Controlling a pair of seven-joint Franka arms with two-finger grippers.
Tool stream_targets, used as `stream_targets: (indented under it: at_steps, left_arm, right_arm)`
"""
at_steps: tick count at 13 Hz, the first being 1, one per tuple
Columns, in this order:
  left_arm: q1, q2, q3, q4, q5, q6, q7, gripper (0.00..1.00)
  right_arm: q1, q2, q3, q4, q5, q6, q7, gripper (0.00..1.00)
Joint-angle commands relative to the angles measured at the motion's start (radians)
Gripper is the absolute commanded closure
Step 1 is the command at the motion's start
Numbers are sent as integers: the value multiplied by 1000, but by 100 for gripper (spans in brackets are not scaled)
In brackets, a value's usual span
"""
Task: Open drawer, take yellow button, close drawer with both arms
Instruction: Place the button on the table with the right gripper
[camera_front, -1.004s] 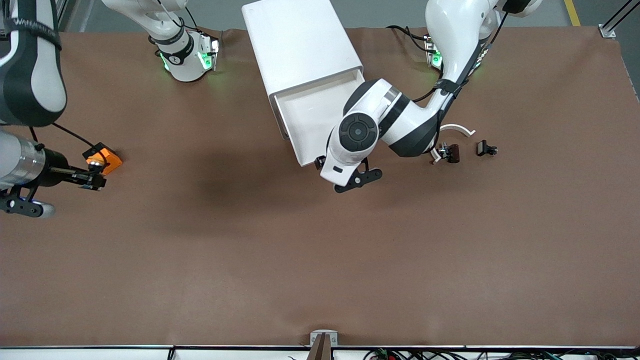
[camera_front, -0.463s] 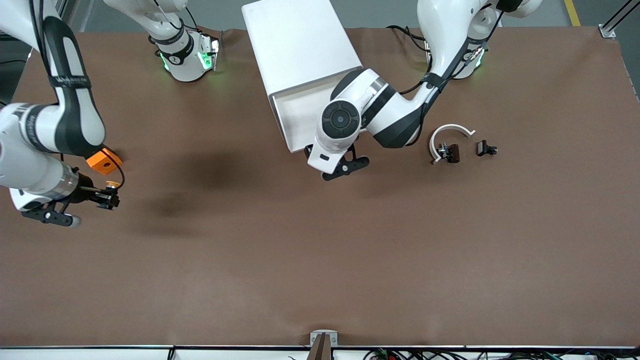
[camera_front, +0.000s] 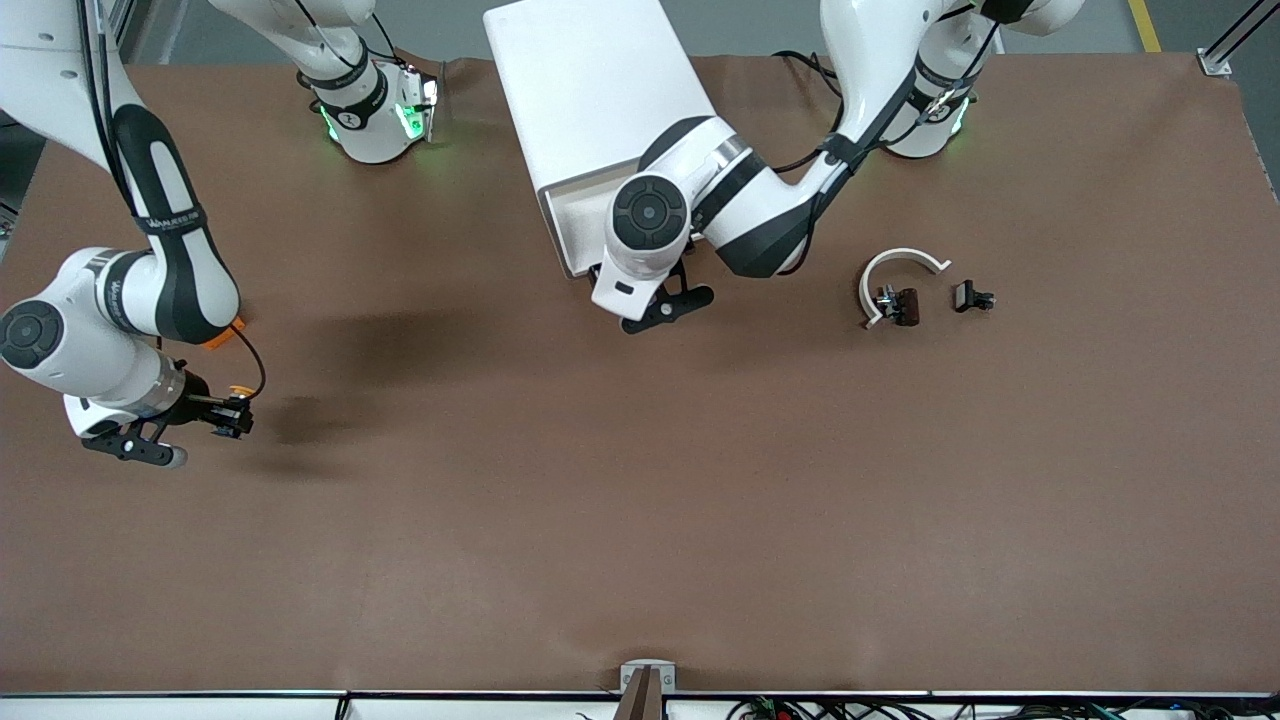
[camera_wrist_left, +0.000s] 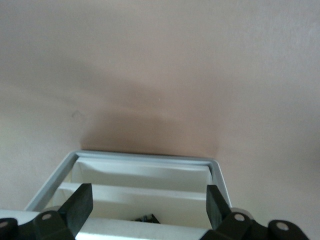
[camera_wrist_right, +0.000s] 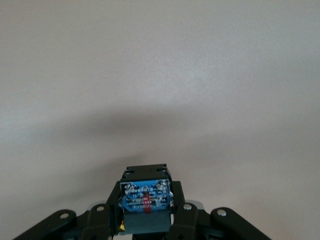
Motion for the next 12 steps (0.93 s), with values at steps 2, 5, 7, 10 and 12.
stream_targets:
  at_steps: [2, 5, 7, 10, 12]
  left_arm:
    - [-23, -28, -43, -26, 19, -24, -82, 0]
    - [-50, -25, -51, -33, 19, -27, -122, 0]
    - [-50, -20, -67, -33, 12, -27, -128, 0]
    - [-50, -20, -92, -33, 5, -27, -130, 0]
    - [-50, -16, -107, -33, 5, -27, -163, 0]
  right_arm:
    - [-23, 74, 24, 8, -16, 96, -16, 100]
    - [-25, 137, 22, 11, -16, 190, -17, 100]
    - [-26, 149, 24, 14, -16, 198, -17, 100]
    - [-20, 151, 24, 18, -16, 193, -16, 63]
    - [-22, 149, 24, 24, -16, 185, -57, 0]
